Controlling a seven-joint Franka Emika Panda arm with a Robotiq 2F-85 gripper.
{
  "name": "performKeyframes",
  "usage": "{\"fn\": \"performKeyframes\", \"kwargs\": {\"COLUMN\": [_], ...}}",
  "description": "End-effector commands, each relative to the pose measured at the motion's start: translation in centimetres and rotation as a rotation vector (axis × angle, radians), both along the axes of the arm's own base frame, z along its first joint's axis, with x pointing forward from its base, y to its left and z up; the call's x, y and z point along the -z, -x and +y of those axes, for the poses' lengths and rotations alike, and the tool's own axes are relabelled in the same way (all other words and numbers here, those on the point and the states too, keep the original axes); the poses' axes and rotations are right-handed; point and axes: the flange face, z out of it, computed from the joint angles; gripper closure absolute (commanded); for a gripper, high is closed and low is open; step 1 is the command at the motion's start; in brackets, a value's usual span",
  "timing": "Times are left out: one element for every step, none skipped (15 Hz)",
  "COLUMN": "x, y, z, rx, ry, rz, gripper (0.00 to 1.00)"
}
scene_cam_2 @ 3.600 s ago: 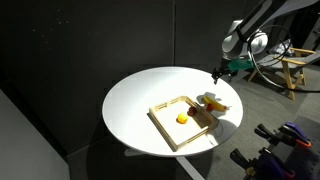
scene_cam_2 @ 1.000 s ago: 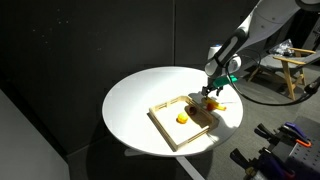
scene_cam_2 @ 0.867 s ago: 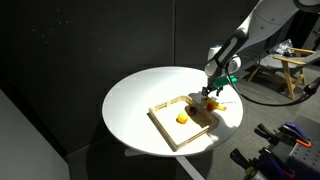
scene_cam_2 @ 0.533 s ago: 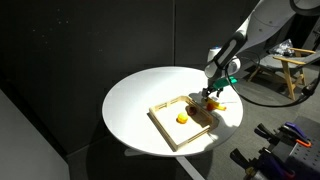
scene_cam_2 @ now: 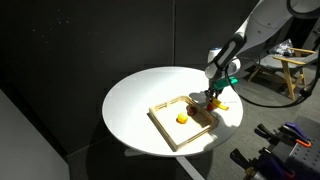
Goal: Pick up the banana and place it in the wooden tray
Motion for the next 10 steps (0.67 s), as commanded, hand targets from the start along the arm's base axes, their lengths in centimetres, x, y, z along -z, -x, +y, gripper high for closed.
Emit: {"fn": "performKeyframes", "kwargs": {"x": [-2.0, -2.5, -3.0, -3.8, -4.5, -5.3, -6.1, -6.8, -7.5, -8.2], "y": [-0.4, -0.3, -0.2, -0.1, -0.1, -0.1, -0.1, -0.2, -0.2, -0.3], "z": [-0.7, -0.8, -1.0, -1.1, -1.2, -1.1, -1.0, -0.8, -0.5, 0.1], "rx": [0.016, 0.014, 0.014, 0.01, 0.004, -0.003, -0.011, -0.018, -0.026, -0.035], "ry": [0.038, 0.044, 0.049, 0.055, 0.06, 0.063, 0.064, 0.065, 0.065, 0.062], "rz": [0.033, 0.04, 0.046, 0.051, 0.055, 0.055, 0.054, 0.051, 0.049, 0.043], "gripper": [0.84, 0.84, 0.84, 0.84, 0.84, 0.84, 0.84, 0.84, 0.84, 0.84]}}
